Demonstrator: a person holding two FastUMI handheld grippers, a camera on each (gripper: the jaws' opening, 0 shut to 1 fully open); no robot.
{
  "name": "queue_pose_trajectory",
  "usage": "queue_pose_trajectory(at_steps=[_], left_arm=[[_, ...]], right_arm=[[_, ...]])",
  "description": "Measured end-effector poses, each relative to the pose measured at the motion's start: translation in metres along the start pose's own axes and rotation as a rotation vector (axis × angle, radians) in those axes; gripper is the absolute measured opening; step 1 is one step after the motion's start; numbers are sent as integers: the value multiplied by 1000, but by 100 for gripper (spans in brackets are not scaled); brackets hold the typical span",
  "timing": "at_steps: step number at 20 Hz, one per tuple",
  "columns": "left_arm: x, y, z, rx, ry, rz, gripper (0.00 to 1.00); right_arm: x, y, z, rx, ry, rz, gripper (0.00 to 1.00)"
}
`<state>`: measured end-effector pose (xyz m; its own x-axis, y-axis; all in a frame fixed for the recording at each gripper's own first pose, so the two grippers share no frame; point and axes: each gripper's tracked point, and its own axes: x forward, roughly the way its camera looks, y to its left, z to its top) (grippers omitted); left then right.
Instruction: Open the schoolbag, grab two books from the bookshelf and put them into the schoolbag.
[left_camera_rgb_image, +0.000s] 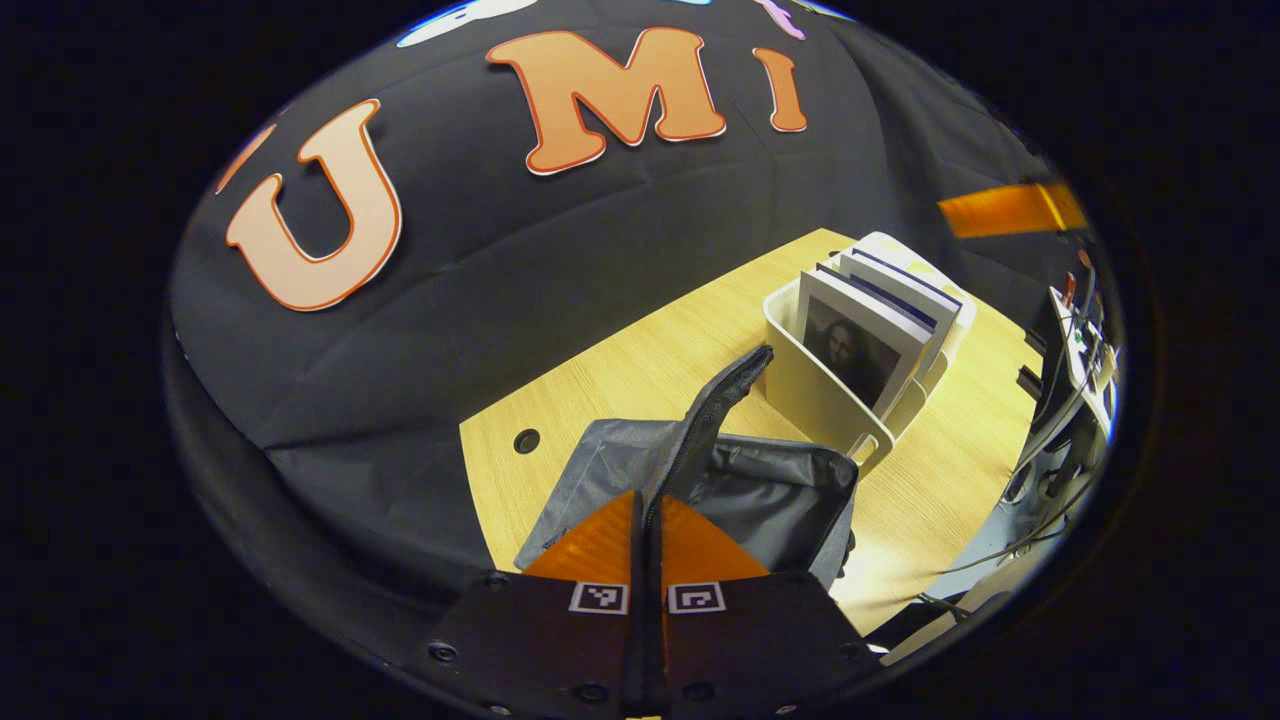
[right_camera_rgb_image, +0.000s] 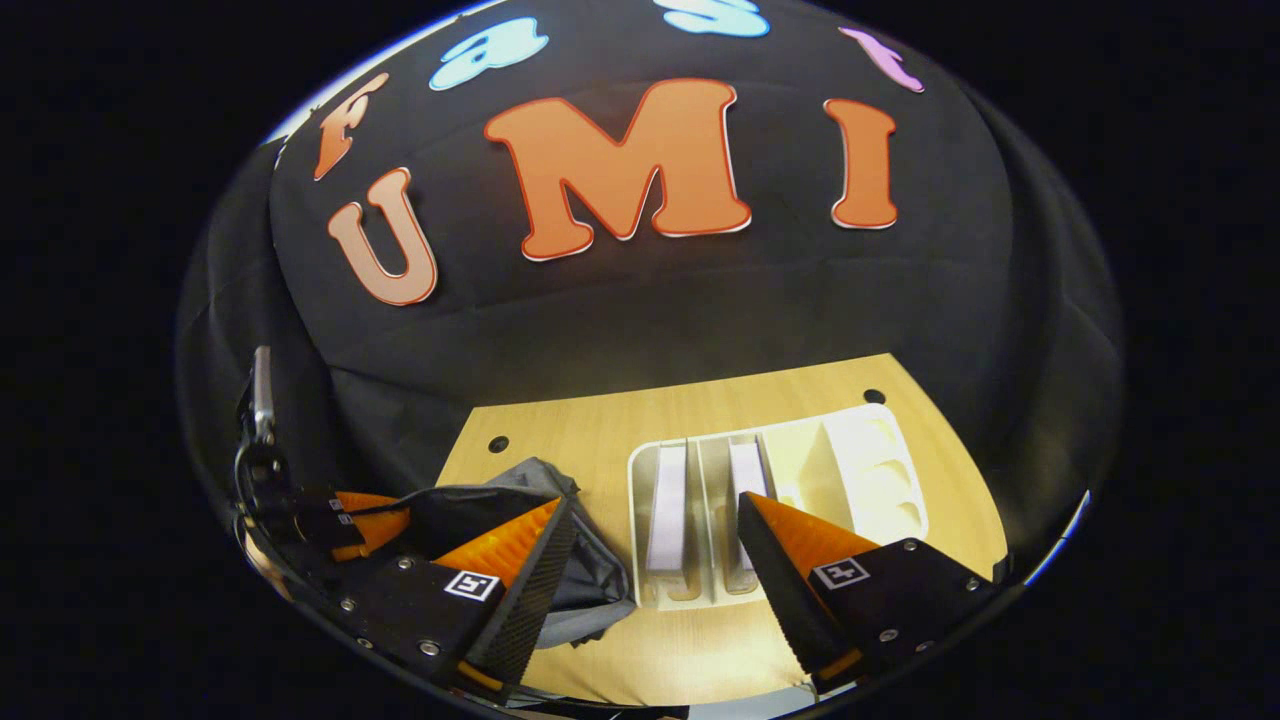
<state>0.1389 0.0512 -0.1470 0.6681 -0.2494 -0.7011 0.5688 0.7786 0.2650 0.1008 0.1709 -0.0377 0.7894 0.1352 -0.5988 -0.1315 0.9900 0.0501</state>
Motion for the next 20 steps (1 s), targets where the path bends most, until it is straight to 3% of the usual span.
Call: queue_pose_trajectory(at_steps=[5,10,15,18,20], left_arm=[[2,2,-2,-15,18,10,1],[8,3,-1,-44,32,12,0],[13,4,-2,-45,45,23,1],[16,6,0,-46,44,34,1],[17,4,-1,-48,42,24,1]], right_arm=[[57,6,2,-6,210,17,98],[101,-3,-33,-58,389,-17,99],[135,-9,-67,-27,497,-36,98],[151,-14,-86,-2,536,-38,88],[155,-25,-94,-5,534,-81,67]])
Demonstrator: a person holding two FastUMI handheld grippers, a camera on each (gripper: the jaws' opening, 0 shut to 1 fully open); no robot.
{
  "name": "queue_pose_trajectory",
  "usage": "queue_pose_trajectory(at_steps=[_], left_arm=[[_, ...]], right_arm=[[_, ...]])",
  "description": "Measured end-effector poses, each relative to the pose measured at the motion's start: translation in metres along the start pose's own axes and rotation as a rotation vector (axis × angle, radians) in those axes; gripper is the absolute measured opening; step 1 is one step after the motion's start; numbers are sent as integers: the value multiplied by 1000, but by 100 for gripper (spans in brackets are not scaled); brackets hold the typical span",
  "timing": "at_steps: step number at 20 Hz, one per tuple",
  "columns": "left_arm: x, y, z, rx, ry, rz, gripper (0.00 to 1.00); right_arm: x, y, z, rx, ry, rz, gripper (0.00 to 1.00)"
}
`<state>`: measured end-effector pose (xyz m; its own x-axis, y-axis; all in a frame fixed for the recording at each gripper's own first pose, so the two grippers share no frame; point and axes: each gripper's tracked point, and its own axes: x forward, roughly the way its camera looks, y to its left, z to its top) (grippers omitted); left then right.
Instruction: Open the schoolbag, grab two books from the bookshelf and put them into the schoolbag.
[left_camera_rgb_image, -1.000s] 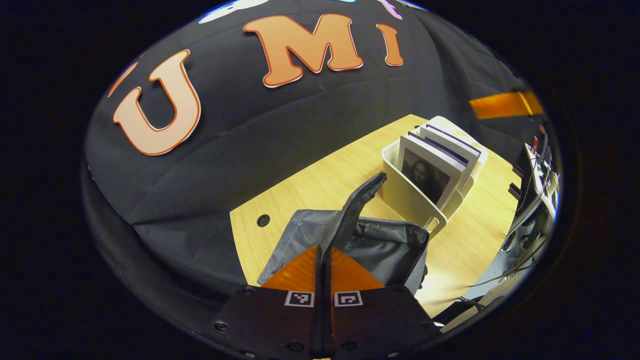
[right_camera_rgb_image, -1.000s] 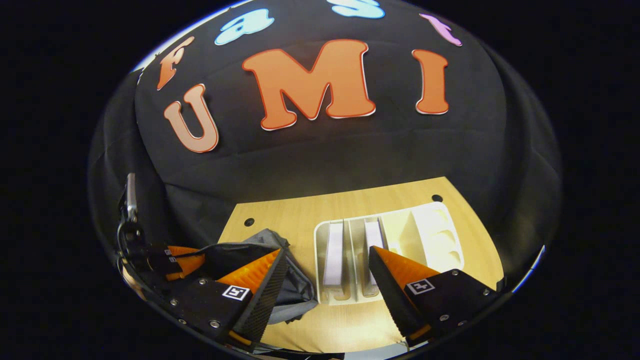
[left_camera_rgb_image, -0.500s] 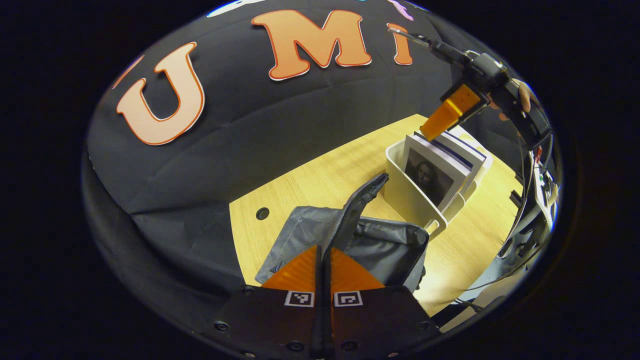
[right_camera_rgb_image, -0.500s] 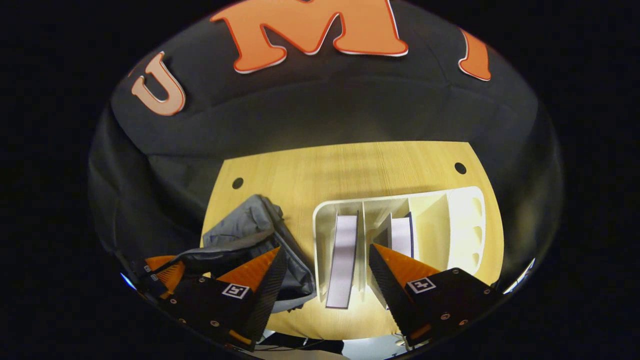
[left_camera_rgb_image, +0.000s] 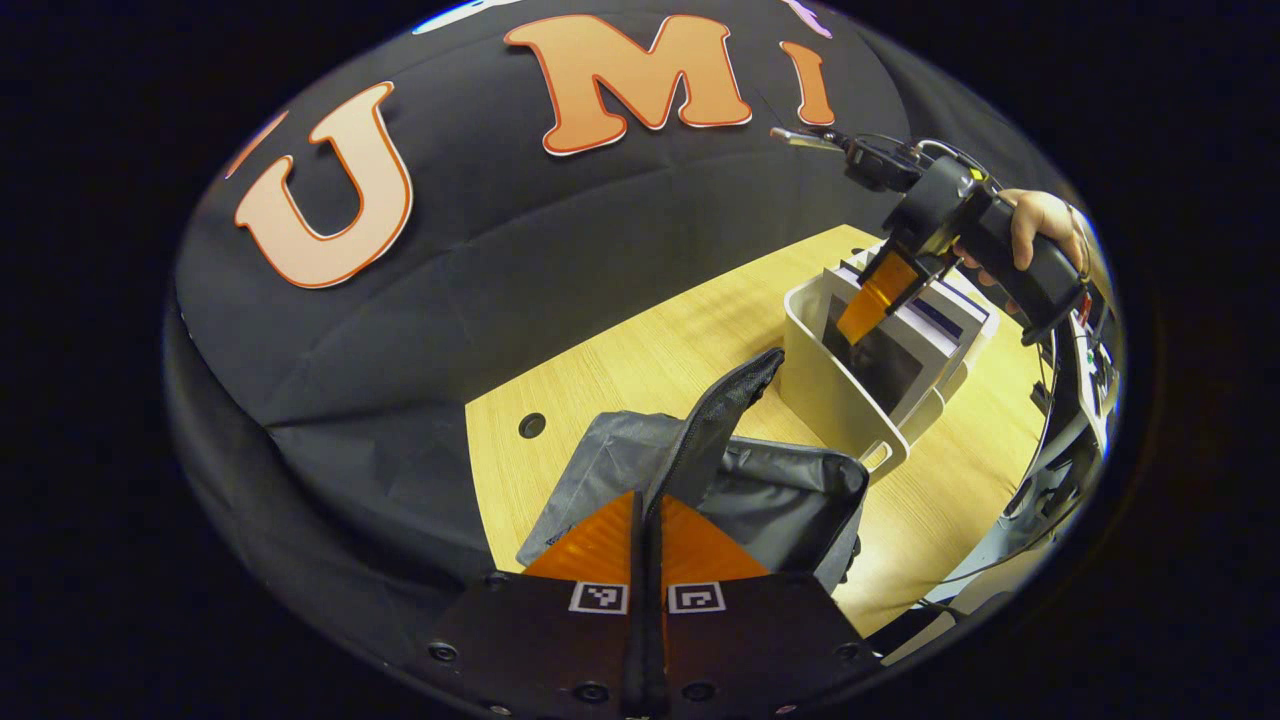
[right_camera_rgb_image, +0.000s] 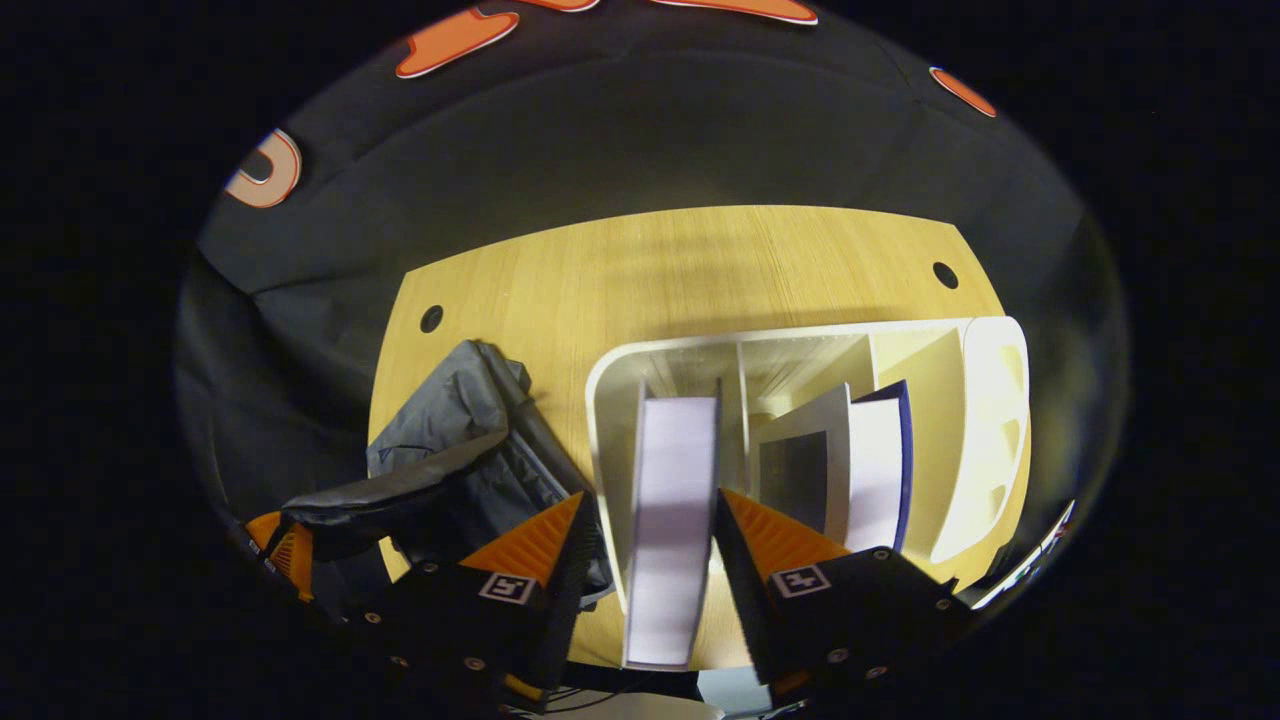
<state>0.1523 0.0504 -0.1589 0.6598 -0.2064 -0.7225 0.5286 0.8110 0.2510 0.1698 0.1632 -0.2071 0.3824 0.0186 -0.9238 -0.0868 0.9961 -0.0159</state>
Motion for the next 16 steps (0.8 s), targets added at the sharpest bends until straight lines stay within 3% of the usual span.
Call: queue_pose_trajectory(at_steps=[3,6,16], left_arm=[[1,-5,-6,9,1,-27,1],[5,-5,-9,37,1,-44,1],[8,3,-10,52,-23,-81,1]], right_arm=[[-2,-3,2,41,-2,-28,38],[-23,3,6,68,-35,-4,36],[-162,17,31,28,-252,-17,33]])
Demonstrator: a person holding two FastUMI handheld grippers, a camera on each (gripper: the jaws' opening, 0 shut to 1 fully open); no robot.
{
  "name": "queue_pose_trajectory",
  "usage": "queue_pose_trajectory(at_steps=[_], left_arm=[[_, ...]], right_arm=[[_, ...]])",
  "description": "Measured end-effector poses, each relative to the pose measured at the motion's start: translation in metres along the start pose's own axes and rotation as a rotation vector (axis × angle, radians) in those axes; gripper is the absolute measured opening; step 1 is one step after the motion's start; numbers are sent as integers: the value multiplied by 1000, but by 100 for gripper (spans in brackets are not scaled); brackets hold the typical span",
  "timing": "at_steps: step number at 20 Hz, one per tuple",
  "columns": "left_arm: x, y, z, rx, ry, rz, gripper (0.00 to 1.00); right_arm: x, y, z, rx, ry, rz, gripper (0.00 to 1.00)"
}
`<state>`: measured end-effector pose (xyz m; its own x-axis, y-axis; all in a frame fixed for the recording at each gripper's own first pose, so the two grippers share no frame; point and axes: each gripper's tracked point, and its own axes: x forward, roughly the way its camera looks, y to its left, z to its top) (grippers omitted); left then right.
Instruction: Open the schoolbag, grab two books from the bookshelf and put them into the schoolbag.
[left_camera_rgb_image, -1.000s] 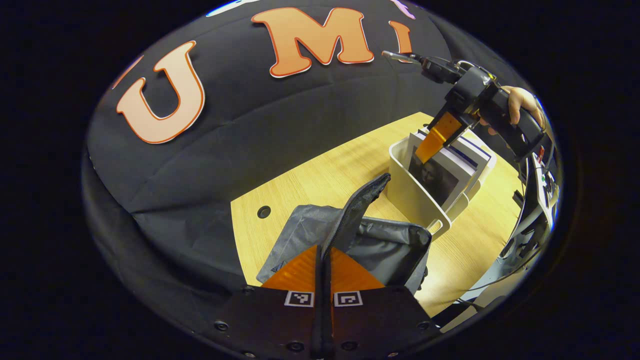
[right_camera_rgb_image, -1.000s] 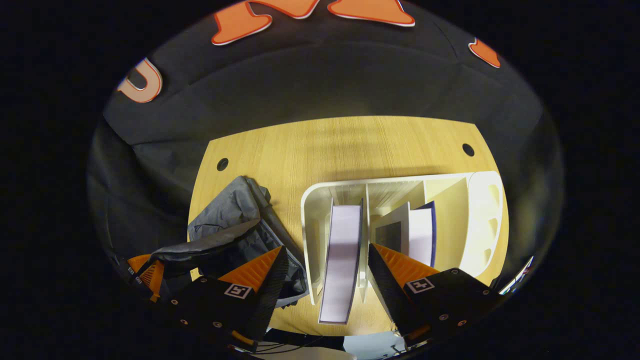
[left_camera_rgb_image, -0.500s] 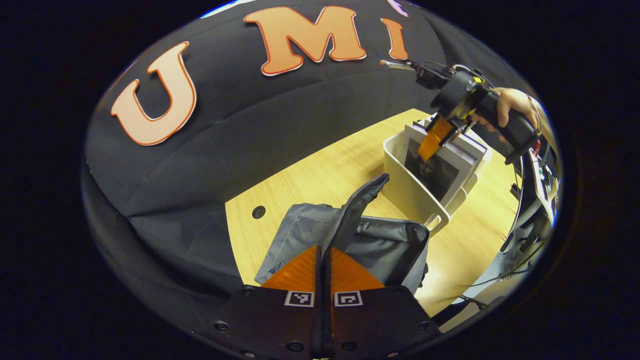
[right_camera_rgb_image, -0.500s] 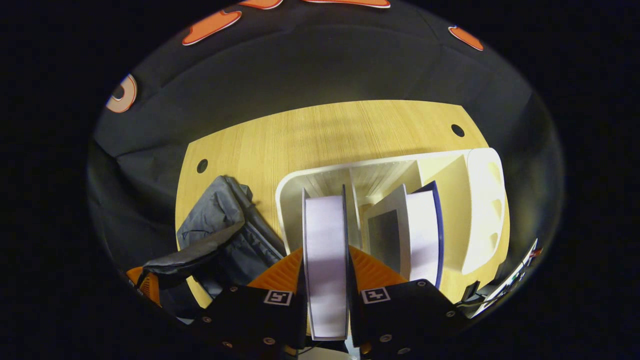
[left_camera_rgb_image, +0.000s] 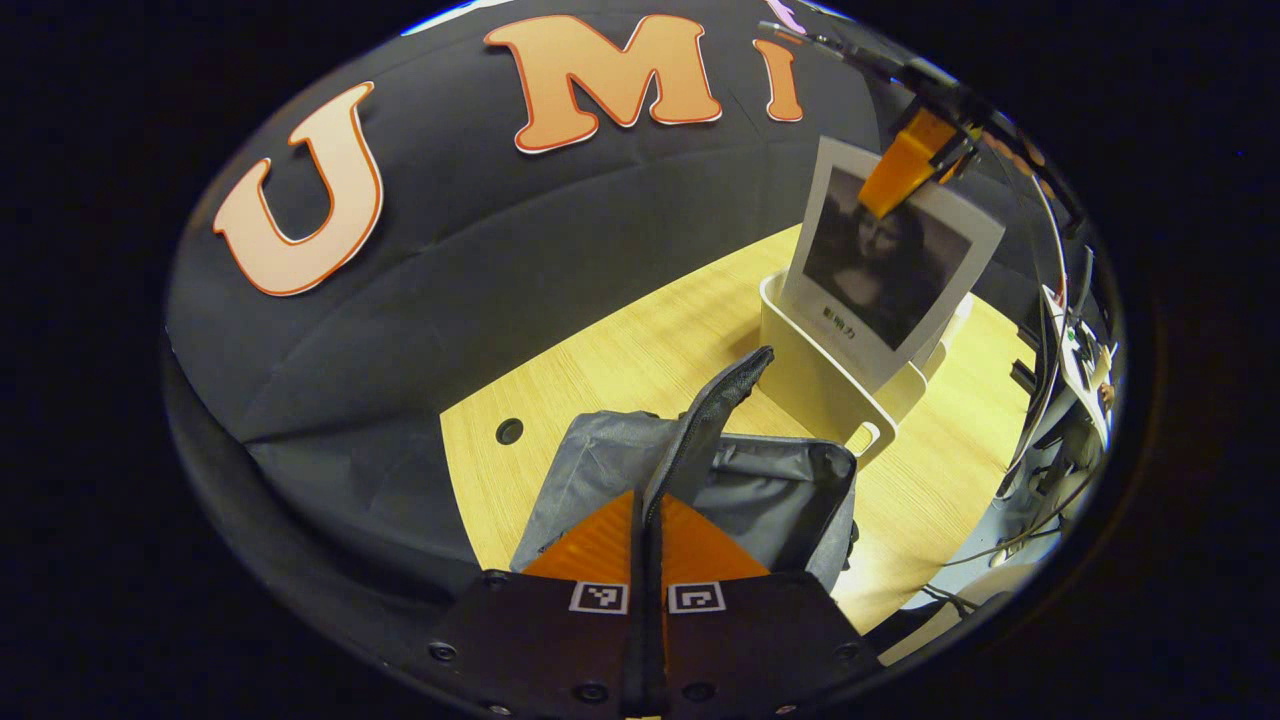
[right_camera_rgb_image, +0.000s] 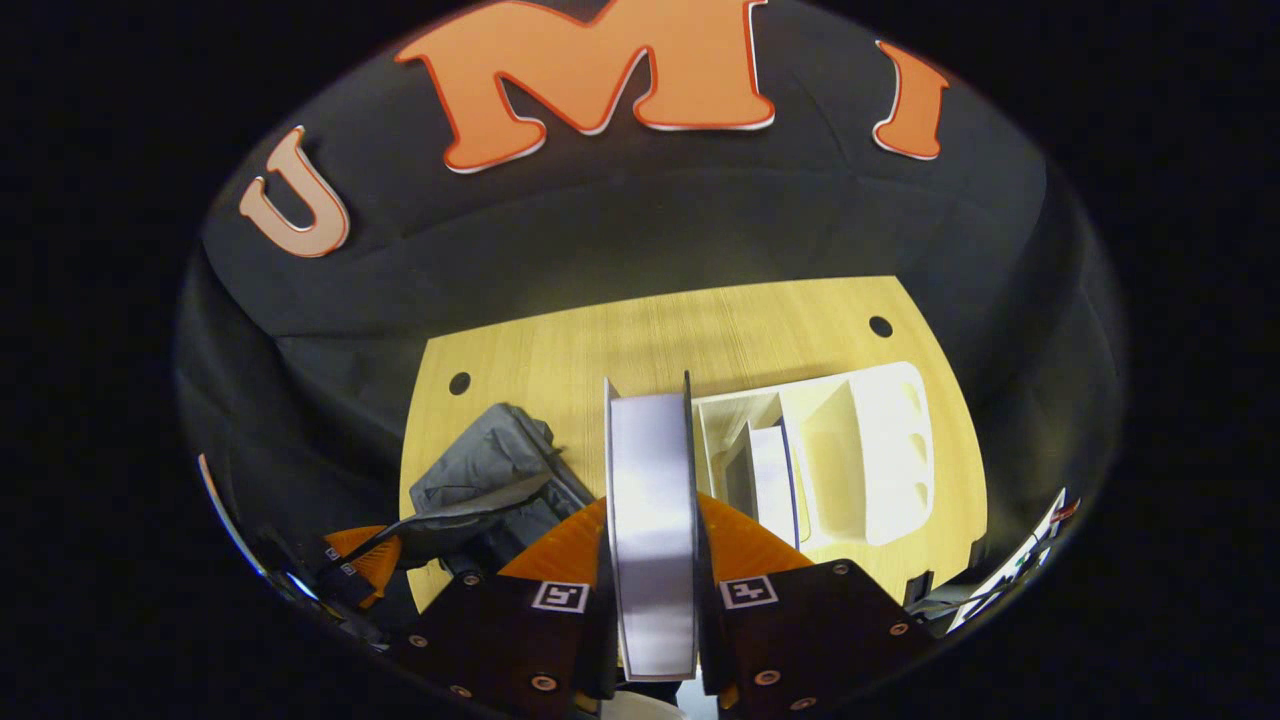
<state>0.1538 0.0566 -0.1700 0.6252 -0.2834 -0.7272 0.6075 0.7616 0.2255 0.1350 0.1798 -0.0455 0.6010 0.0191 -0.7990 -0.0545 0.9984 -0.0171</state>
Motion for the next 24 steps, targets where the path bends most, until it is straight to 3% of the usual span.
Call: queue_pose_trajectory(at_steps=[6,10,13,17,24], left_arm=[[3,7,0,28,-5,-8,1],[3,9,3,54,-5,-7,1],[3,7,5,66,-11,-9,1],[3,3,12,77,-36,-14,1],[-10,8,21,91,-94,2,1]], right_arm=[[-77,6,-7,26,-113,50,33],[-114,14,-40,39,-172,104,33],[-123,31,-73,126,-189,194,33],[-101,53,-125,278,-155,347,33],[-9,79,-179,672,-95,536,33]])
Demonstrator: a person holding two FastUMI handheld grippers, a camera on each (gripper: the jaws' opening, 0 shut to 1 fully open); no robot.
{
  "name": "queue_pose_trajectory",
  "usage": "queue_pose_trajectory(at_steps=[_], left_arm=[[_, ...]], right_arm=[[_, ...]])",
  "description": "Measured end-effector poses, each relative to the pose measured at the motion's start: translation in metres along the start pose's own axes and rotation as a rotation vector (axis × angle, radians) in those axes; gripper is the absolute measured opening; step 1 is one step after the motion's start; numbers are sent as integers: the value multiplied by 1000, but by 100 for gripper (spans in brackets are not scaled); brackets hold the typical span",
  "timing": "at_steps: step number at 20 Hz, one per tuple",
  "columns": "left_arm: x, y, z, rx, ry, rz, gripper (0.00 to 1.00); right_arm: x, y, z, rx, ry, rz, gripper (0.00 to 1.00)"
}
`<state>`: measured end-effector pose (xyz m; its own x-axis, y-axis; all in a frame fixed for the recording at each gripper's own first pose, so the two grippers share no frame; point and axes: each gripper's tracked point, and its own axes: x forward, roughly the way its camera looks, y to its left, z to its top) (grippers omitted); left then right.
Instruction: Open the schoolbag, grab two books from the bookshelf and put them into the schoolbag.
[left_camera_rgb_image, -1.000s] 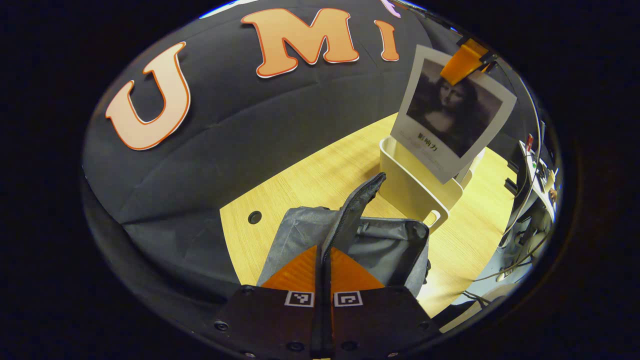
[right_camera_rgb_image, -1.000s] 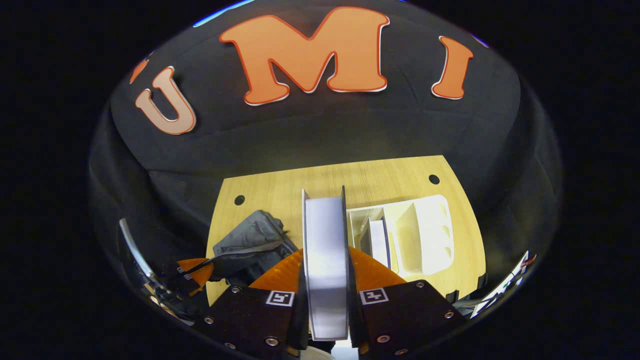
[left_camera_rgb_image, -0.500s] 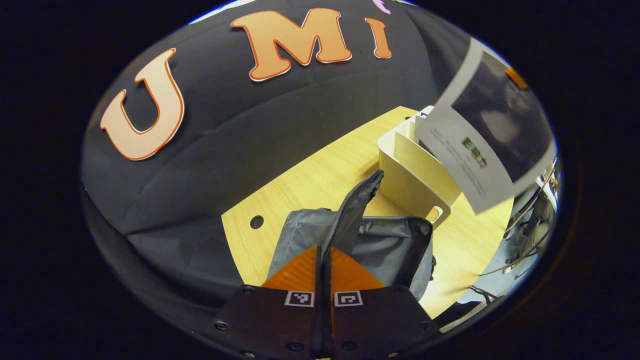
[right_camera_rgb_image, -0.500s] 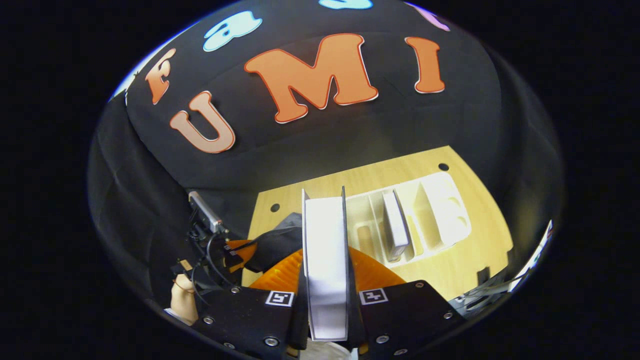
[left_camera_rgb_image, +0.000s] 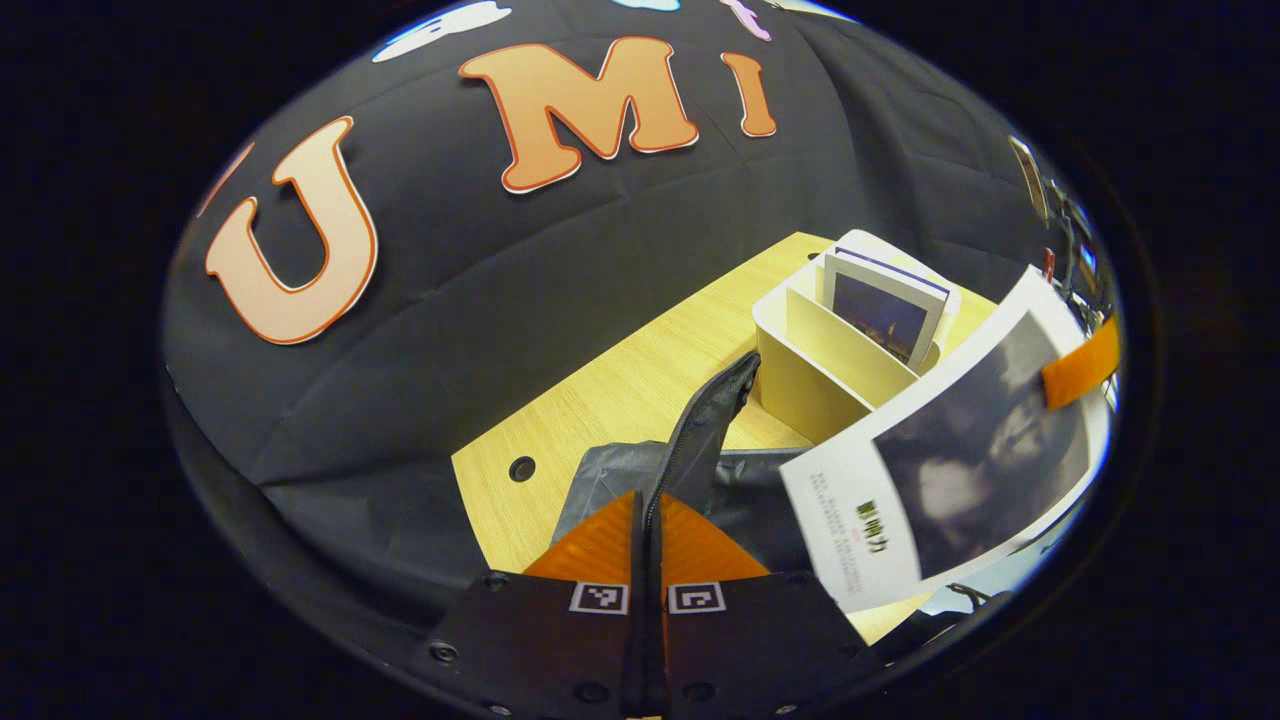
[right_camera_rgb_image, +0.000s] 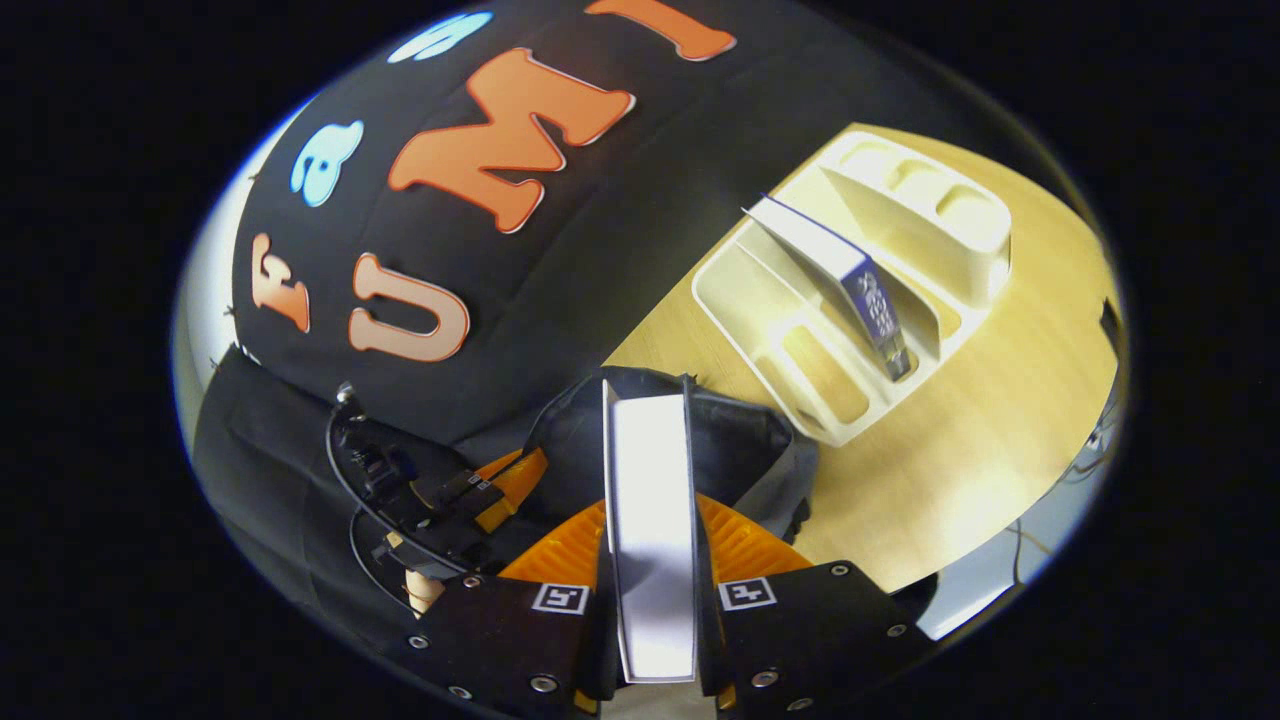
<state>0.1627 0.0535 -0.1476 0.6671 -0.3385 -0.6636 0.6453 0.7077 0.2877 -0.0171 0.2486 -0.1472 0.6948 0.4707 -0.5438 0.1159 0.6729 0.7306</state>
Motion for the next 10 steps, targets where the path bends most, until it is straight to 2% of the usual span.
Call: queue_pose_trajectory(at_steps=[3,6,10], left_arm=[[-6,2,4,12,-9,8,1],[-10,0,6,21,-14,8,0],[-15,-7,11,51,-22,-3,0]], right_arm=[[42,-20,-20,131,2,10,33],[69,-28,-34,266,4,65,32],[115,-39,-43,334,-38,46,33]])
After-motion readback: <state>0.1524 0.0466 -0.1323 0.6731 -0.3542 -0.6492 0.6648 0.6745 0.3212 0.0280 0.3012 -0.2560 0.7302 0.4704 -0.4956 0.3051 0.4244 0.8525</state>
